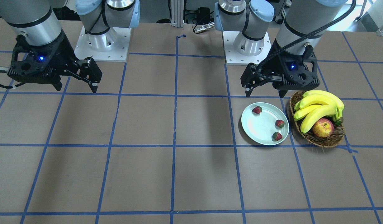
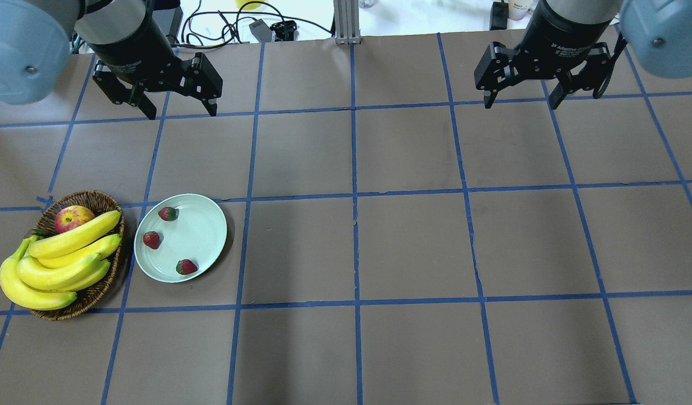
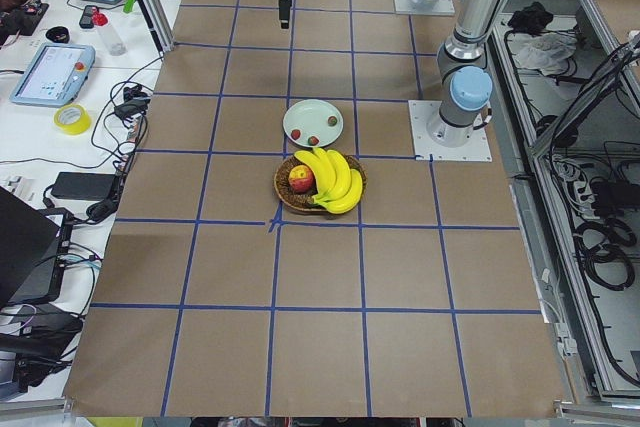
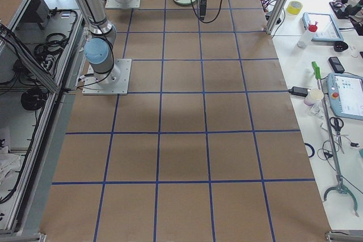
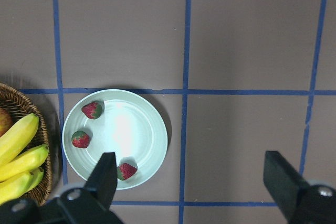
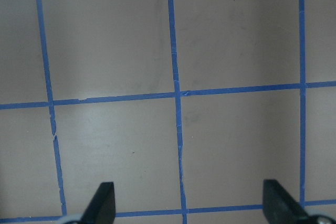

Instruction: Collect all strawberries into plate

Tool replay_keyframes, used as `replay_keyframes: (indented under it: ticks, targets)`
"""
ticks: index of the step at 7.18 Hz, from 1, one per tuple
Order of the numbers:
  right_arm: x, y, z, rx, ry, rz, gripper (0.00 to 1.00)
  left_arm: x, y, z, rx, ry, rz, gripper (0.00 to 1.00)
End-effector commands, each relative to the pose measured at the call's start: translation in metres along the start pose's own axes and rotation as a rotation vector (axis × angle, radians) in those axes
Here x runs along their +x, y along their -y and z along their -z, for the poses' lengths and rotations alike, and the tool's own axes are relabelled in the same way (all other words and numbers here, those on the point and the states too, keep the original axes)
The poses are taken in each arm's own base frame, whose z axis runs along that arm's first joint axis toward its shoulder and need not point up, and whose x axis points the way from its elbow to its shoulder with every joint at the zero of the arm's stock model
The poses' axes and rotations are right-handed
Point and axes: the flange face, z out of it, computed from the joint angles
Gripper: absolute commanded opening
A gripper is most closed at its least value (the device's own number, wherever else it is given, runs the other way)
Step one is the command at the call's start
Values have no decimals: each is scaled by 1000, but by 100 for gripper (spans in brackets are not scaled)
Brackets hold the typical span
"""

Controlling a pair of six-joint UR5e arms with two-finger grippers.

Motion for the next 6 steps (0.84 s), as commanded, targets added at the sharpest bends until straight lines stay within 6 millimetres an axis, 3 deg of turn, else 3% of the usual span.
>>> replay_keyframes:
  ticks: [1, 4, 6]
  targets:
    - [1, 1, -2, -4, 0, 0, 100, -4, -7, 2, -40, -4, -6, 100]
    - [1, 1, -2, -4, 0, 0, 100, -13, -9, -4, -72, 2, -35, 100]
    - [1, 1, -3, -6, 0, 0, 100, -41, -8, -6, -96, 1, -4, 100]
